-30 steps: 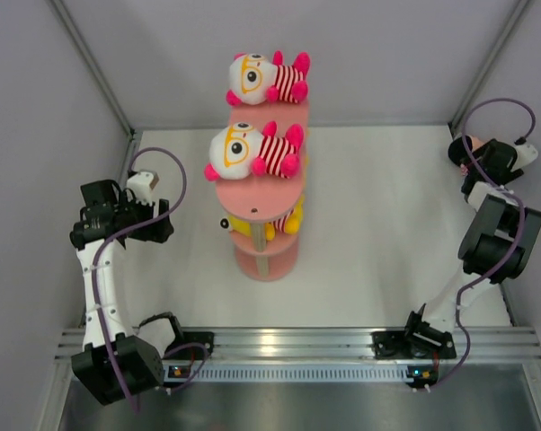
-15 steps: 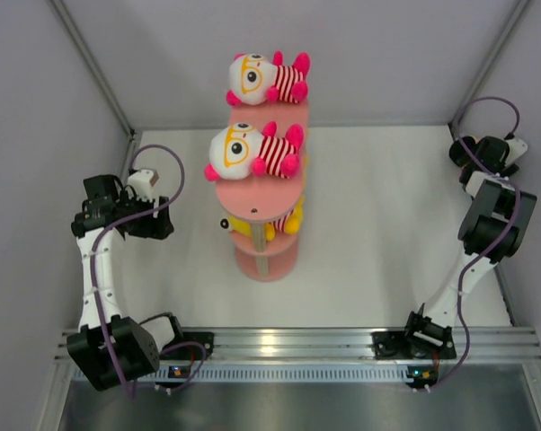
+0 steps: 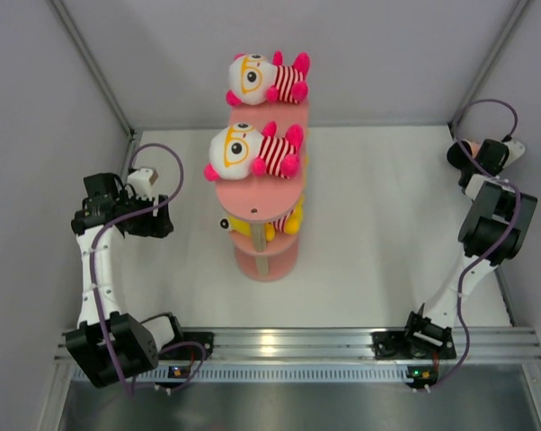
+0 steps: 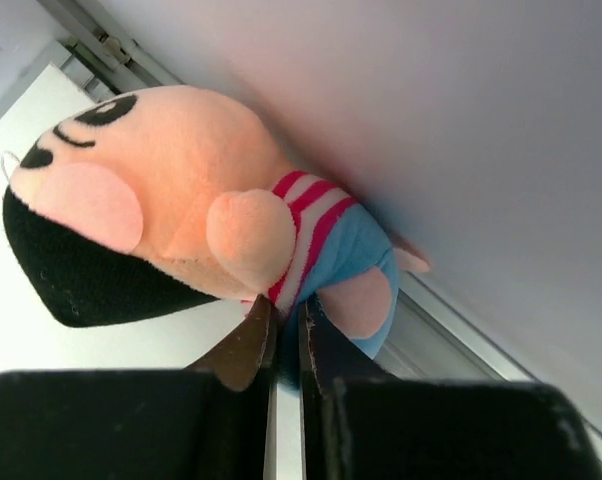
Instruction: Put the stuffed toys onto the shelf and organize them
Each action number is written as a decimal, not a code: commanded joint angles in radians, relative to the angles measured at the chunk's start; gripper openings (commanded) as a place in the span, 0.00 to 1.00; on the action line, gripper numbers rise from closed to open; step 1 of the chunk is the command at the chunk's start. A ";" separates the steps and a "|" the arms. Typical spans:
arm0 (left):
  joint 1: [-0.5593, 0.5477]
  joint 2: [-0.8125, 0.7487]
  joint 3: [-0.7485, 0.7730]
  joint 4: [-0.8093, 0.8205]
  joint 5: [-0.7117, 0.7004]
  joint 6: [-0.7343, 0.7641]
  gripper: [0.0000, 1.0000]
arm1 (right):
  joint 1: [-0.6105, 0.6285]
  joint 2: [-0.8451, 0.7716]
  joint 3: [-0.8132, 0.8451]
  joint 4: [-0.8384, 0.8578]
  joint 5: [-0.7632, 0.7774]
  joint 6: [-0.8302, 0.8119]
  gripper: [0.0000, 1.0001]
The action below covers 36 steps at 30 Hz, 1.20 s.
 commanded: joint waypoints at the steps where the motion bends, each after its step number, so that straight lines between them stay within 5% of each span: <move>1: -0.009 -0.033 0.022 0.024 0.007 -0.004 0.77 | 0.001 -0.140 -0.082 0.082 -0.035 0.015 0.00; 9: -0.012 -0.117 -0.018 0.024 0.027 0.019 0.77 | 0.218 -0.588 -0.509 0.199 -0.025 -0.058 0.00; 19: -0.013 -0.211 -0.047 0.024 0.050 0.041 0.77 | 0.740 -1.139 -0.940 0.029 0.099 0.020 0.00; 26: -0.013 -0.233 -0.052 0.024 0.081 0.033 0.77 | 1.050 -1.337 -1.049 -0.088 0.242 0.020 0.00; 36: -0.013 -0.291 -0.069 0.022 0.050 0.036 0.78 | 1.502 -1.379 -1.147 0.051 0.510 0.057 0.00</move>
